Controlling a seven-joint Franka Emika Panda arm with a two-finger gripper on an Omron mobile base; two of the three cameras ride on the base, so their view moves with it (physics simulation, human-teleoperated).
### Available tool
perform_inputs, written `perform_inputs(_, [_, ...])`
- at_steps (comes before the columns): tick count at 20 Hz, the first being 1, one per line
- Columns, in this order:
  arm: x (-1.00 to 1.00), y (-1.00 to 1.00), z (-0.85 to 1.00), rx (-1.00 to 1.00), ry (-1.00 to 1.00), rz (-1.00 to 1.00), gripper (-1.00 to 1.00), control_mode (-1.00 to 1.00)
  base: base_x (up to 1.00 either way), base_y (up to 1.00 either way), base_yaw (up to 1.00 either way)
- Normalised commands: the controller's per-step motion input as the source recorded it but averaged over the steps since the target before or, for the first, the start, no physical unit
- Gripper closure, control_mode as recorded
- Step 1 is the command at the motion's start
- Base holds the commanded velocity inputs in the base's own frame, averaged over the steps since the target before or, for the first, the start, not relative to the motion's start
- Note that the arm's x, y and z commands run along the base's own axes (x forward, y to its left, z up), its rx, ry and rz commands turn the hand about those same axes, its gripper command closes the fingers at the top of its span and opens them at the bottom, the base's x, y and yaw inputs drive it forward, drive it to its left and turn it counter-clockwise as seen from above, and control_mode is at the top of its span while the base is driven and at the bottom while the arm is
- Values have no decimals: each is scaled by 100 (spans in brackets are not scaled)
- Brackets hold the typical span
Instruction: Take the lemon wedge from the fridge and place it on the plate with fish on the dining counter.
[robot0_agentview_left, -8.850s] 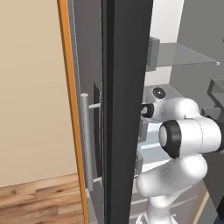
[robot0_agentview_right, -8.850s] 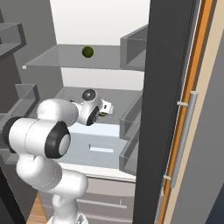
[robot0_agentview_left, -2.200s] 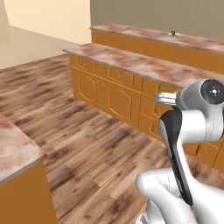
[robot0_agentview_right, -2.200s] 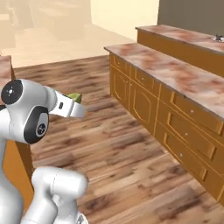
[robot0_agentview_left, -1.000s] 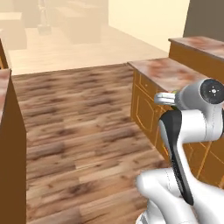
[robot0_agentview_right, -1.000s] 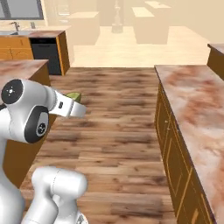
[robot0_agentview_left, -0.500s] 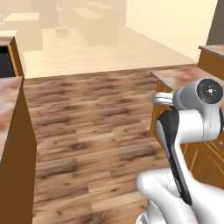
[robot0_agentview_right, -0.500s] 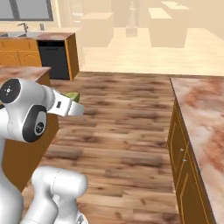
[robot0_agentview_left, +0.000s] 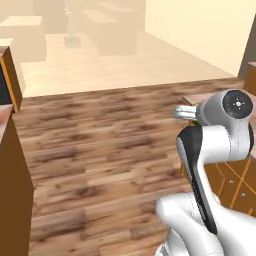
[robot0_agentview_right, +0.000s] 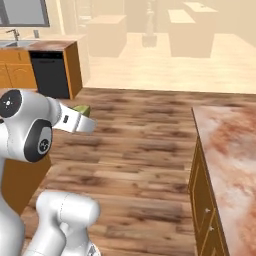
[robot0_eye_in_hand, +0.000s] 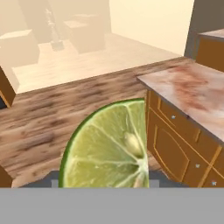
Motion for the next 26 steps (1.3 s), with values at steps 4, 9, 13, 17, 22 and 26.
perform_inputs(4, [0, 0, 0, 0, 0, 0, 100, 100, 100, -38, -13])
perform_inputs(9, [0, 0, 0, 0, 0, 0, 100, 100, 100, -17, -18])
perform_inputs(13, [0, 0, 0, 0, 0, 0, 100, 100, 100, 0, -24])
perform_inputs(17, [0, 0, 0, 0, 0, 0, 100, 100, 100, 14, -28])
perform_inputs(22, [0, 0, 0, 0, 0, 0, 100, 100, 100, 33, -32])
perform_inputs(26, [0, 0, 0, 0, 0, 0, 100, 100, 100, 38, -35])
